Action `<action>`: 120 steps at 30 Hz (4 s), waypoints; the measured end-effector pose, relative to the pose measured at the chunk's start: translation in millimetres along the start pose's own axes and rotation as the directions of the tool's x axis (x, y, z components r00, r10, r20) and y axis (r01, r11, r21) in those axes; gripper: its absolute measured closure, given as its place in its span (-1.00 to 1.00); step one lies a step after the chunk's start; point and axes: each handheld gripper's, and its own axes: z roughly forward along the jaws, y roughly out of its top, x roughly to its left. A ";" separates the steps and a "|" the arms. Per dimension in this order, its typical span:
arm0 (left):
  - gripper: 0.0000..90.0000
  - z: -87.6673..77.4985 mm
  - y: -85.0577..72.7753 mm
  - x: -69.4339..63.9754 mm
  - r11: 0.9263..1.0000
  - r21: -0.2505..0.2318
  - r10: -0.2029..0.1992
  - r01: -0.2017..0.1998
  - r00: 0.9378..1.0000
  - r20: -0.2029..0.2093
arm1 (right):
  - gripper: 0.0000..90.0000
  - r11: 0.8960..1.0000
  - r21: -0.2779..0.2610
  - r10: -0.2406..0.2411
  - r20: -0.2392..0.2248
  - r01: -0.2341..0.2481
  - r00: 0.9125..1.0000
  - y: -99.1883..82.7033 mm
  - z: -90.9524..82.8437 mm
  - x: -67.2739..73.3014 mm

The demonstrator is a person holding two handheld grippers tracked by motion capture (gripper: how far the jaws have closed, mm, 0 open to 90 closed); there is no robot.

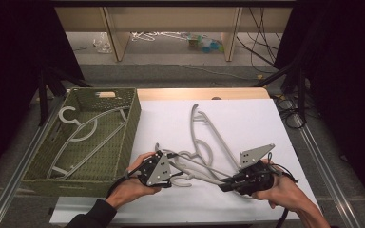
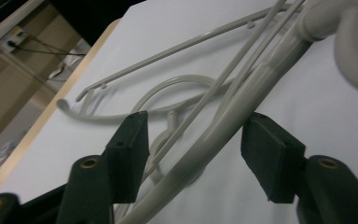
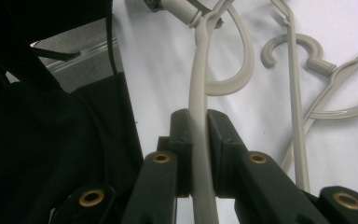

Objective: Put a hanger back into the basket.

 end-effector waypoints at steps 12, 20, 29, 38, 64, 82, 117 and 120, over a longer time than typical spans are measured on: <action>0.55 4.2 11.5 2.2 0.973 0.025 0.228 -0.231 0.970 0.085 | 0.81 1.000 -0.004 -0.030 0.003 0.030 1.000 -2.5 -4.9 -2.9; 0.69 5.9 28.6 1.2 0.955 0.020 0.294 -0.297 0.952 0.081 | 0.52 0.997 -0.050 -0.049 0.078 0.053 0.996 -5.4 -22.3 -12.1; 0.77 3.2 36.8 -0.3 0.965 0.066 0.249 -0.255 0.965 0.086 | -0.09 0.970 -0.241 0.057 0.273 0.011 0.960 -3.8 -42.0 -26.6; 0.77 -5.3 44.0 14.8 0.987 0.136 0.089 -0.089 0.996 0.006 | -0.22 0.929 -0.361 0.201 0.326 -0.075 0.924 -10.5 -63.4 -30.9; 0.77 -80.1 62.9 79.7 0.883 -0.021 -0.468 0.469 0.882 0.050 | -0.26 0.954 -0.276 0.193 0.272 -0.115 0.943 -32.8 -25.6 -16.0; 0.77 -178.4 77.6 135.6 0.868 -0.054 -0.497 0.494 0.863 -0.094 | -0.36 0.959 -0.255 0.191 0.262 -0.123 0.946 -35.5 -18.8 -13.3; 0.77 -239.9 -88.4 167.5 0.803 0.208 -0.447 0.559 0.795 -0.410 | -0.49 0.961 -0.226 0.213 0.244 -0.158 0.946 -36.2 -11.6 -13.4; 0.77 -239.8 -98.7 168.4 0.790 0.220 -0.456 0.572 0.789 -0.412 | -0.49 0.962 -0.226 0.207 0.247 -0.151 0.947 -36.5 -11.4 -14.0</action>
